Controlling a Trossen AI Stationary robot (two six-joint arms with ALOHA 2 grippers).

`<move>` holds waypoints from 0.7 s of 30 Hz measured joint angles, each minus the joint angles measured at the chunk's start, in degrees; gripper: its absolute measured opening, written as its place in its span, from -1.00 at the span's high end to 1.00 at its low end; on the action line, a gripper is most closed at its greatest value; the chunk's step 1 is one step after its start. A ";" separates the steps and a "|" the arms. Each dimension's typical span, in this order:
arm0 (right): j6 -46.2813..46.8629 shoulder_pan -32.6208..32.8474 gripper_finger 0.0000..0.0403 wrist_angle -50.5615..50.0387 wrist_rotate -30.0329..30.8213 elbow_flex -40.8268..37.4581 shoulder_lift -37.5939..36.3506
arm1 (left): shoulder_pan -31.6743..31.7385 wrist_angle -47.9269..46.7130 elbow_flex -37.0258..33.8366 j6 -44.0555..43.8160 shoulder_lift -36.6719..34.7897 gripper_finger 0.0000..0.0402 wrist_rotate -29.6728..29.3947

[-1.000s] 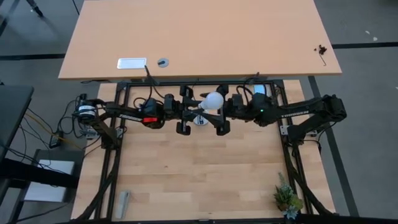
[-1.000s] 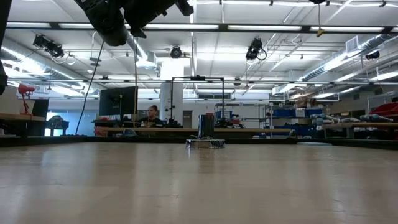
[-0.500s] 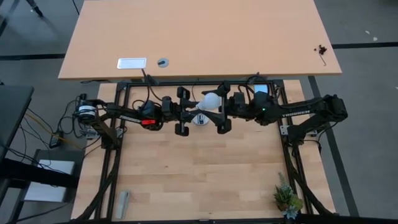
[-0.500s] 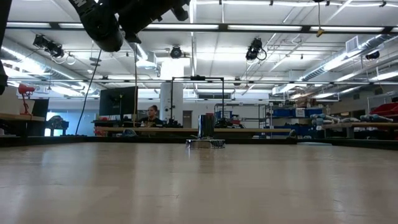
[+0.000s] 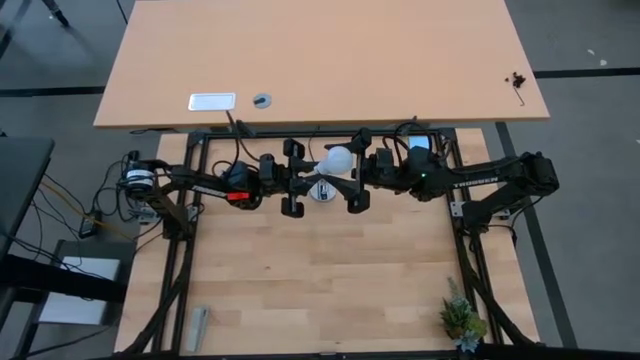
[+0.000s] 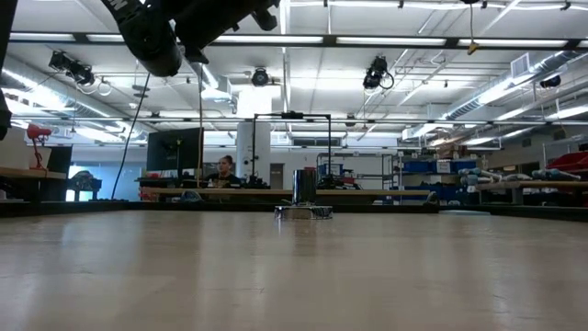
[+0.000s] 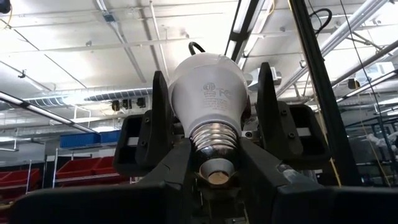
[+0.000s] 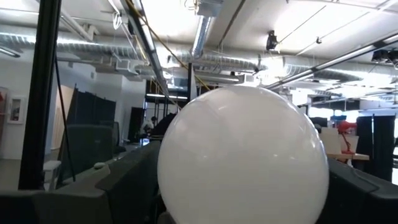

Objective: Screw lightbulb
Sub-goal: Insert the lightbulb into the lamp

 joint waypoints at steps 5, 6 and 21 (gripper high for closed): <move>0.00 -0.06 -0.67 -0.27 0.00 -0.01 0.00 | 0.00 -0.08 0.01 0.89 0.00 0.54 -0.24; 0.00 -0.07 -0.66 -0.42 0.00 -0.02 0.00 | 0.00 -0.11 0.02 0.90 0.00 0.54 -0.24; 0.74 -0.09 -0.66 -1.64 1.12 -0.06 0.00 | 0.00 0.04 0.04 1.34 0.00 0.54 -1.11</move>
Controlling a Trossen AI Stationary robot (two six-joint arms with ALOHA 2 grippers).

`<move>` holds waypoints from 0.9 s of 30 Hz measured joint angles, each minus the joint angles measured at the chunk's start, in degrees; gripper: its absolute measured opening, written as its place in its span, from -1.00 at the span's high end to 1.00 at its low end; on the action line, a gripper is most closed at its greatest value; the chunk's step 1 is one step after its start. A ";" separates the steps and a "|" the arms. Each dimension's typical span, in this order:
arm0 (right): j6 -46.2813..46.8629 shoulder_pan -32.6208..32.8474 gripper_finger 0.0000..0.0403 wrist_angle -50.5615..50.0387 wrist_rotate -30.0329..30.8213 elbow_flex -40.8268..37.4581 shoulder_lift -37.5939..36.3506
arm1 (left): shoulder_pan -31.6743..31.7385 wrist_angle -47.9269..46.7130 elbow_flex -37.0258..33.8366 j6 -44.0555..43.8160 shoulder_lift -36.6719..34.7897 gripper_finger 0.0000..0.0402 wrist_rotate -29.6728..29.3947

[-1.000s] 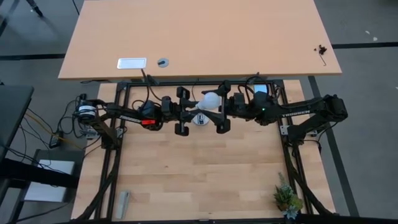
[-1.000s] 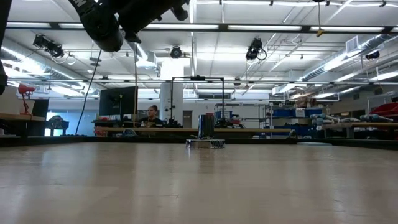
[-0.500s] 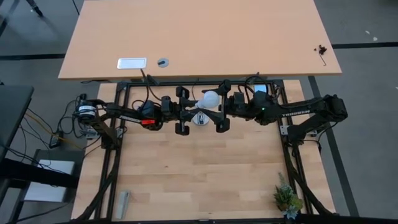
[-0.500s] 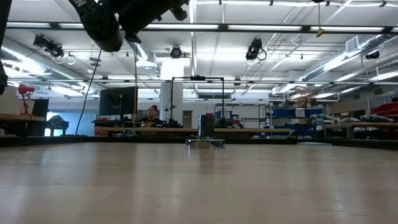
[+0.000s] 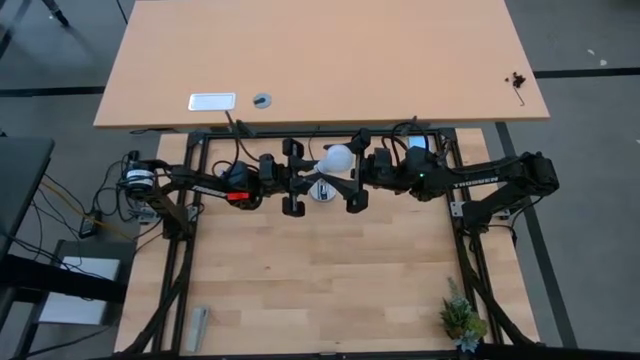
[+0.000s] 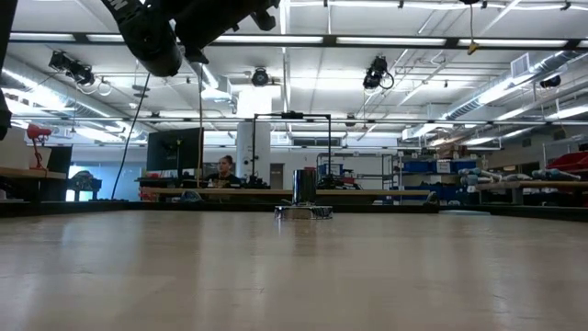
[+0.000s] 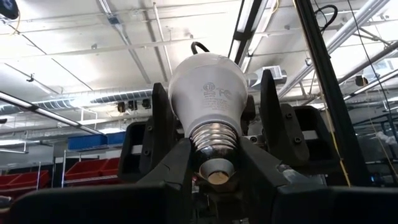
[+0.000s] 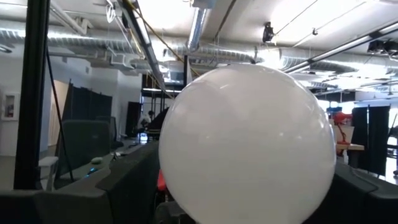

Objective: Screw lightbulb
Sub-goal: Insert the lightbulb into the lamp

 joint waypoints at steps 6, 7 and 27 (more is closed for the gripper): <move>0.98 -0.32 -0.66 -0.03 0.17 -0.01 0.00 | 0.02 0.09 0.00 -0.02 0.00 0.54 -0.14; 1.01 -0.43 -0.66 -0.03 0.17 -0.01 0.00 | 0.02 0.09 0.00 -0.02 0.00 0.54 -0.25; 0.96 -0.72 -0.66 -2.54 0.49 -0.01 -0.02 | 0.02 0.21 0.02 0.33 0.00 0.54 -1.17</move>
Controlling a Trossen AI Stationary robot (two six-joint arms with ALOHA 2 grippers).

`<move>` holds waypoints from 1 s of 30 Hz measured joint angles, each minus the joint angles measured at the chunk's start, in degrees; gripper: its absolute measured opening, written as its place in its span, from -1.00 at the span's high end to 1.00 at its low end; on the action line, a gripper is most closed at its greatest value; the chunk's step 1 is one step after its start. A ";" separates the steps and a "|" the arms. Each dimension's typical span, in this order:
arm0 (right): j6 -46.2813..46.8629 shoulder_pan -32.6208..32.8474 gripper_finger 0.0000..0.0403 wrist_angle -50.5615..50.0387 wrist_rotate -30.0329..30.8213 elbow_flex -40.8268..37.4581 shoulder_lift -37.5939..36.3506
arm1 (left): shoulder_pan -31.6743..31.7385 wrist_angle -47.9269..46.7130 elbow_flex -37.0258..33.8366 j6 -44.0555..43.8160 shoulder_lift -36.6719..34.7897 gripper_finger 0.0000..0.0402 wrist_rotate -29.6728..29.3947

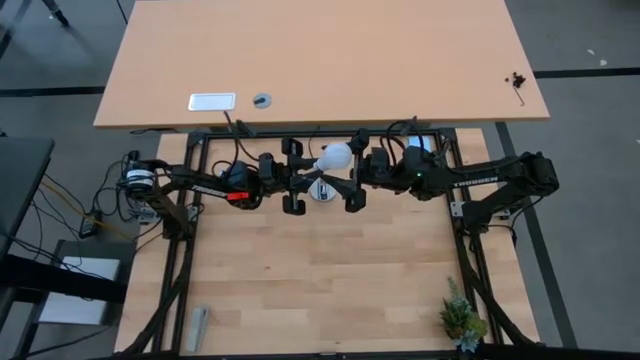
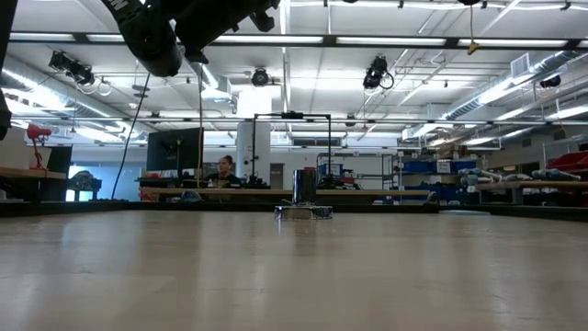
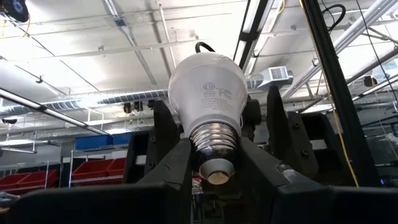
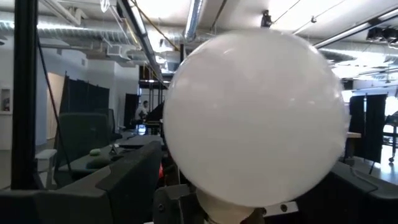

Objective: Screw lightbulb
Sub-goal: Insert the lightbulb into the lamp

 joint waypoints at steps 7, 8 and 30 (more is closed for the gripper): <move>-1.16 -0.17 -0.66 -0.46 3.25 0.00 0.00 | 0.00 0.25 0.00 0.04 0.00 0.54 0.03; -1.14 -0.29 -0.66 -0.46 3.33 0.00 0.00 | 0.00 0.25 0.00 0.04 0.00 0.54 0.03; -0.22 0.15 -0.66 -2.23 6.35 0.00 -0.04 | -0.07 0.32 0.00 -0.57 0.00 0.54 0.76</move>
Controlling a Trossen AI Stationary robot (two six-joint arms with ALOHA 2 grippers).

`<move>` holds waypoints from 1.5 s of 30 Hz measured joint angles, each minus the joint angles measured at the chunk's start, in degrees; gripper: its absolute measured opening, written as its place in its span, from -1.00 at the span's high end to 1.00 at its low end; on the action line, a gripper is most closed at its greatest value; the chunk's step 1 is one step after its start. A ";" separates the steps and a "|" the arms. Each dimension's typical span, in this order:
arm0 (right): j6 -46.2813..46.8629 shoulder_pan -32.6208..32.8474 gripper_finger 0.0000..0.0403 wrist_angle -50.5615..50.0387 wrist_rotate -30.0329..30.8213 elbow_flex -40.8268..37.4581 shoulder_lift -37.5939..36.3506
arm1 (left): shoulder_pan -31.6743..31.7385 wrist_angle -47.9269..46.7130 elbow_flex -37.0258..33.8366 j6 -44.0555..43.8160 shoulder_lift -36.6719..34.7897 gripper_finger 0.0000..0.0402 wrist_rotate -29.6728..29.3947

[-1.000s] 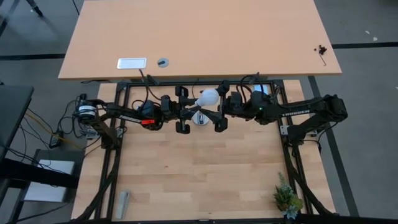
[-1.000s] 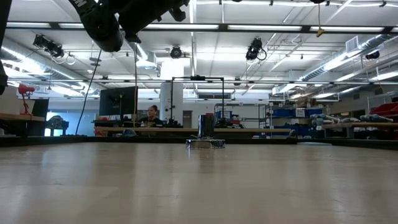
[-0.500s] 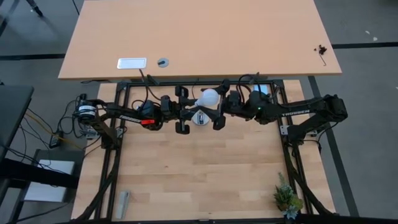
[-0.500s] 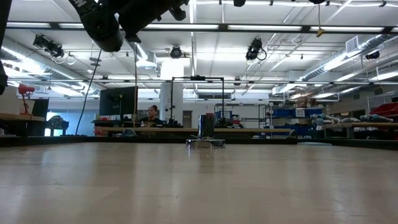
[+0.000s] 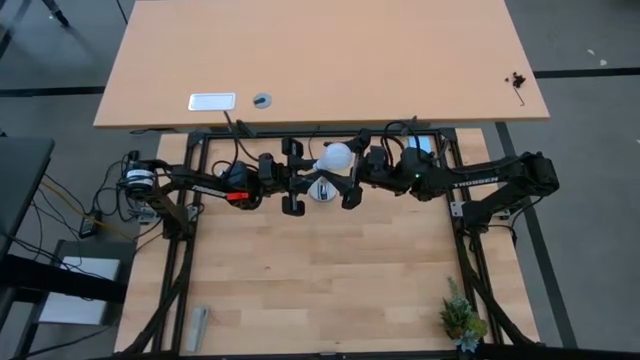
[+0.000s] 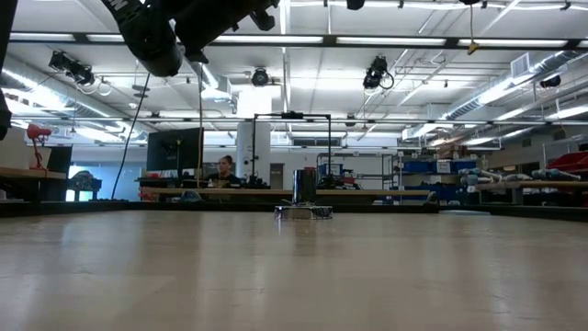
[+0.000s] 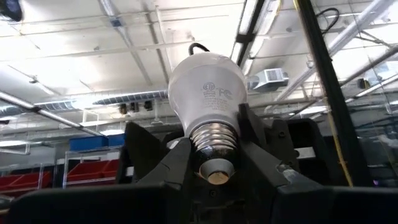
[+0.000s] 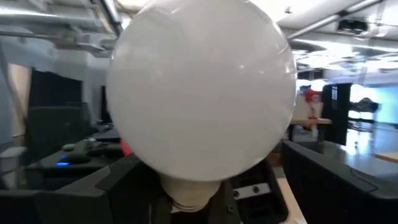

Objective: Screw lightbulb
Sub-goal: Insert the lightbulb into the lamp

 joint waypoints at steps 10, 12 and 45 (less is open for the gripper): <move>-0.27 0.65 -0.66 -2.75 2.68 0.00 -0.11 | 0.83 0.11 -0.76 -0.10 0.02 0.54 -0.82; -0.41 0.91 -0.66 -3.52 2.68 -0.02 -0.09 | 0.87 0.13 -0.74 -0.13 -0.04 0.54 -0.96; 0.20 1.42 -0.35 0.00 0.19 -0.17 0.03 | 1.42 0.13 -4.06 -1.38 -0.11 0.54 -0.37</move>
